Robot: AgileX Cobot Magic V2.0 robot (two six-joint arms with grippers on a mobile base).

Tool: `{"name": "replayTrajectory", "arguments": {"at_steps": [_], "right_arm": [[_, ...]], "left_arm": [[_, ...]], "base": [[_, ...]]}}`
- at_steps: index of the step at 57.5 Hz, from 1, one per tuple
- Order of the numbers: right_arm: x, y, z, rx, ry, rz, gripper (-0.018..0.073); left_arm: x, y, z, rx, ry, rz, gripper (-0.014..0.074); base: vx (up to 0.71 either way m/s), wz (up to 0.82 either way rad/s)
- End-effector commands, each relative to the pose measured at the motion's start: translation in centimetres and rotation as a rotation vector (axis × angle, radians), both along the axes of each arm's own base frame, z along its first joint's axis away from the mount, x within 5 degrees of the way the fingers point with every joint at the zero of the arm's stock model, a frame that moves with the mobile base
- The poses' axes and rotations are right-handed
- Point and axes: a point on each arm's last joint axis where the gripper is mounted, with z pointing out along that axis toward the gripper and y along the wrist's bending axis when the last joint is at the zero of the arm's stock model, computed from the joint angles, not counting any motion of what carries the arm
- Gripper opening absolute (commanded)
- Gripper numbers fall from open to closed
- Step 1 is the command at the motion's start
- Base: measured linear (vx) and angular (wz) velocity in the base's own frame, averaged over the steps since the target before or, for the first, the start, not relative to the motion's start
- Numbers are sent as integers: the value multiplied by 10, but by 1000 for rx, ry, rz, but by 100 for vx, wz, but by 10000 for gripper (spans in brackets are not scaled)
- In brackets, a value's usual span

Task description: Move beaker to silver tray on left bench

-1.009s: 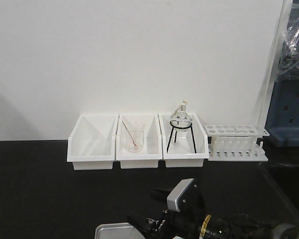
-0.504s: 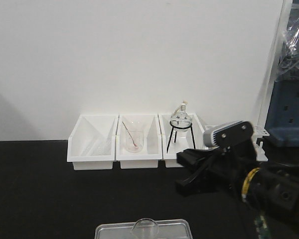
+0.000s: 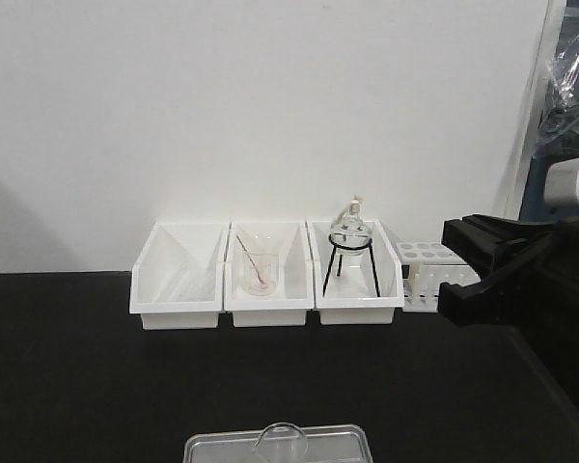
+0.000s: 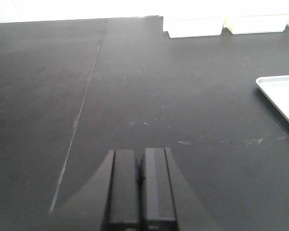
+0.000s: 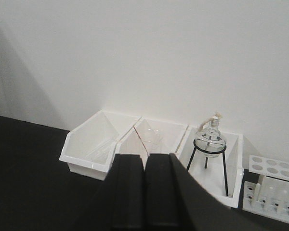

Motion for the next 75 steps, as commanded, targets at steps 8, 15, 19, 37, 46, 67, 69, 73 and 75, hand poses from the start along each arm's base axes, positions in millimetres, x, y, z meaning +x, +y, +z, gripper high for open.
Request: {"name": "replayTrajectory", "arguments": {"at_steps": [8, 15, 19, 37, 46, 67, 69, 73, 75], "right_arm": [[-8, -1, 19, 102, -49, 27, -11], [-8, -1, 19, 124, -41, 27, -11], [-5, 0, 16, 127, -28, 27, -11], [-7, -9, 12, -3, 1, -53, -11], [-26, -19, -3, -110, 9, -62, -11], [-120, -76, -111, -22, 35, -265, -11], [-126, -77, -119, -14, 33, -266, -11], [-141, -79, -139, -9, 16, -264, -11], [-147, -80, -144, 0, -6, -265, -11]], "left_arm": [[1, -1, -2, -1, -66, -8, 1], [1, -1, -2, -1, -66, -8, 1], [1, -1, -2, -1, -66, -8, 1], [1, -1, -2, -1, -66, -8, 1], [1, -1, -2, -1, -66, -8, 1], [1, -1, -2, -1, -66, -8, 1], [1, -1, -2, -1, -66, -8, 1], [1, -1, -2, -1, -66, -8, 1], [1, -1, -2, -1, -66, -8, 1]], "base": [[0, 0], [0, 0], [0, 0], [0, 0], [0, 0], [0, 0], [0, 0], [0, 0], [0, 0]]}}
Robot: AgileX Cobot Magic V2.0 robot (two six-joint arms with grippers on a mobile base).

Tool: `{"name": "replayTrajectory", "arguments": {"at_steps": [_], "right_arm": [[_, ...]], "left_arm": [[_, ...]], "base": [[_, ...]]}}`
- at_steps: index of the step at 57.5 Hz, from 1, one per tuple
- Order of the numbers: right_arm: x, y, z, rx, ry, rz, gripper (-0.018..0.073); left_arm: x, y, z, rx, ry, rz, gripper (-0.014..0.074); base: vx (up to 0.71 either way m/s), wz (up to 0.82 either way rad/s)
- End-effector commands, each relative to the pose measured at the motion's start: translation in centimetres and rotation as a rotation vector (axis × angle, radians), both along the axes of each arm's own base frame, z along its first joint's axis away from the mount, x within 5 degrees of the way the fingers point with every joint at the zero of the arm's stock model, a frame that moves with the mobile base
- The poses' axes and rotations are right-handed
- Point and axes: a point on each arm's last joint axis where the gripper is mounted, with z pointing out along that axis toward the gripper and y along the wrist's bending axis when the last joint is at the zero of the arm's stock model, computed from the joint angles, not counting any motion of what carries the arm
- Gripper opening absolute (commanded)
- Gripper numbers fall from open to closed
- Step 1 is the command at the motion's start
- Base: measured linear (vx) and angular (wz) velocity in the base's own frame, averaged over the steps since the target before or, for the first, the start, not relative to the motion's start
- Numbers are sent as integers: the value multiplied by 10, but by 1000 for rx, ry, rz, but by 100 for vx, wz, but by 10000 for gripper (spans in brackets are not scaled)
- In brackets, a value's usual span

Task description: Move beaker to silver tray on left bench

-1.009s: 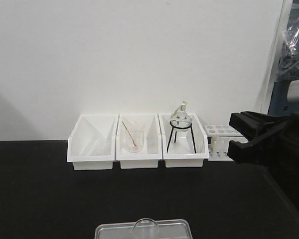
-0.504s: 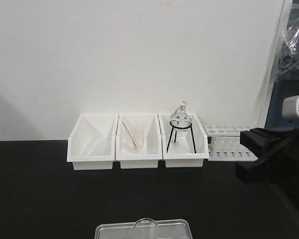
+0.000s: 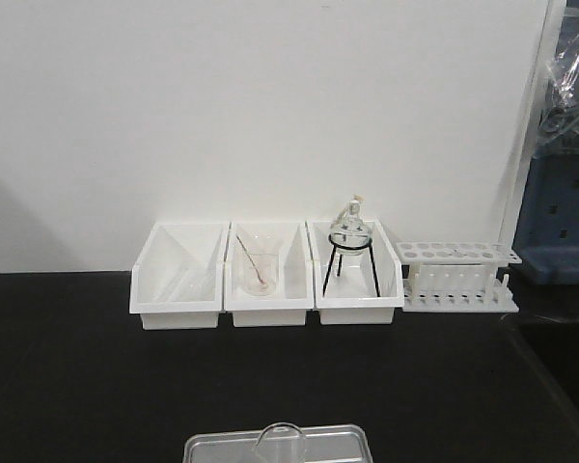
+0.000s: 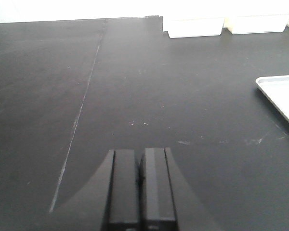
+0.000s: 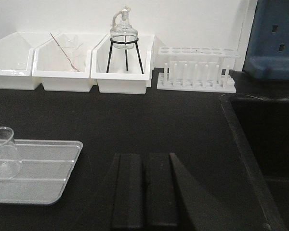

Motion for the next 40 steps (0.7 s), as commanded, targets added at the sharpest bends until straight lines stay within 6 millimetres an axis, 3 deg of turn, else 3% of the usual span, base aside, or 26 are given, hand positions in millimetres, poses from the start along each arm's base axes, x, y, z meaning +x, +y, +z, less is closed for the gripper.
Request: {"name": "replayTrajectory", "arguments": {"at_steps": [1, 14, 40], "right_arm": [[-12, -1, 1, 19, -151, 12, -11], [-36, -4, -35, 83, -277, 10, -11], [-35, -5, -40, 63, -230, 3, -11]], "left_arm": [[1, -1, -2, -1, -66, -8, 1], [1, -1, -2, -1, -66, -8, 1], [1, -1, -2, -2, -65, -8, 1]], "base": [[0, 0], [0, 0], [0, 0]]}}
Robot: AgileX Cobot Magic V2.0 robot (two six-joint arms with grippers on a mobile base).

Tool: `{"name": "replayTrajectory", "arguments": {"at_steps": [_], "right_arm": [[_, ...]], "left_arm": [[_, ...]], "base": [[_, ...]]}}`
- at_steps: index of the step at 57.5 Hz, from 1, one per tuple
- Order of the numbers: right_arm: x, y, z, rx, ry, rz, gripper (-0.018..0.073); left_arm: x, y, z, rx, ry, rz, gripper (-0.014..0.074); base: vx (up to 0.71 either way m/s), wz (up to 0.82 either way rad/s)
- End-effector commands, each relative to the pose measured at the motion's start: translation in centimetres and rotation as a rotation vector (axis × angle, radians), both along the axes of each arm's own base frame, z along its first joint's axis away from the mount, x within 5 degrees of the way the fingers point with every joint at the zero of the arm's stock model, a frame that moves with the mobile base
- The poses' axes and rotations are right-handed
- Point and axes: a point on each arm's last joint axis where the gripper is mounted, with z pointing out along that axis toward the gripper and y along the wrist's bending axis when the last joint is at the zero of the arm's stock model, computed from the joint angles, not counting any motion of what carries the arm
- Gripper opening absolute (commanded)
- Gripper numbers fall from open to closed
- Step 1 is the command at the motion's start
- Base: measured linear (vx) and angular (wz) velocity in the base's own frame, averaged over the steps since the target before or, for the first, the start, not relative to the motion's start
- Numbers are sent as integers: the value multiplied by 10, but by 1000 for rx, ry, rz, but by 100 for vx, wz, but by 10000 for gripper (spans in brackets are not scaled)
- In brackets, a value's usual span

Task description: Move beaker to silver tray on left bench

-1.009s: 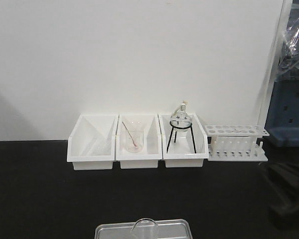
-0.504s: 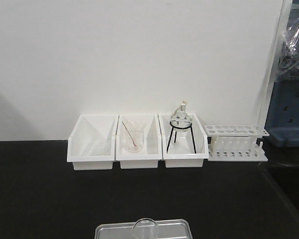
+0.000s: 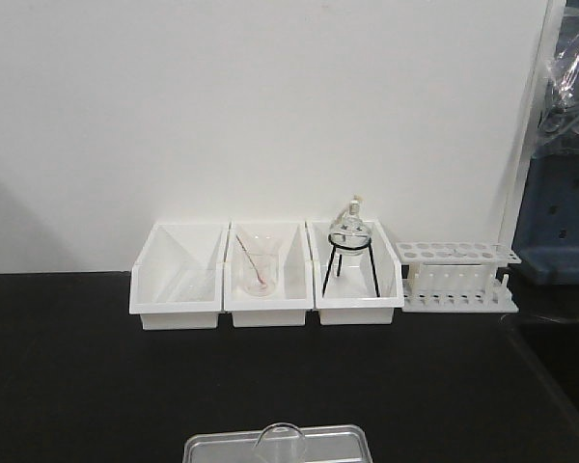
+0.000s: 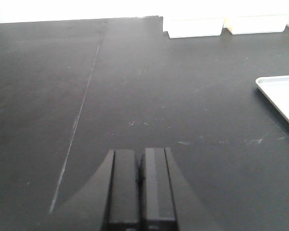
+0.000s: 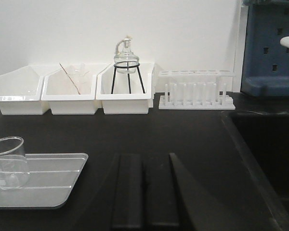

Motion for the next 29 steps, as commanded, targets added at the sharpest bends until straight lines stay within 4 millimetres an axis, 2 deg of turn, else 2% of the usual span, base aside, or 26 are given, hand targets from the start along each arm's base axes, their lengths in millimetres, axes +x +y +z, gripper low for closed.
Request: {"name": "replayTrajectory", "arguments": {"at_steps": [1, 29], "right_arm": [[-1, 1, 4, 0, -81, 5, -11], [-1, 1, 4, 0, -81, 5, -11]], "left_arm": [[1, -1, -2, -3, -65, -8, 1], [1, -1, -2, -3, -65, -8, 1]], "base": [[0, 0], [0, 0]]}}
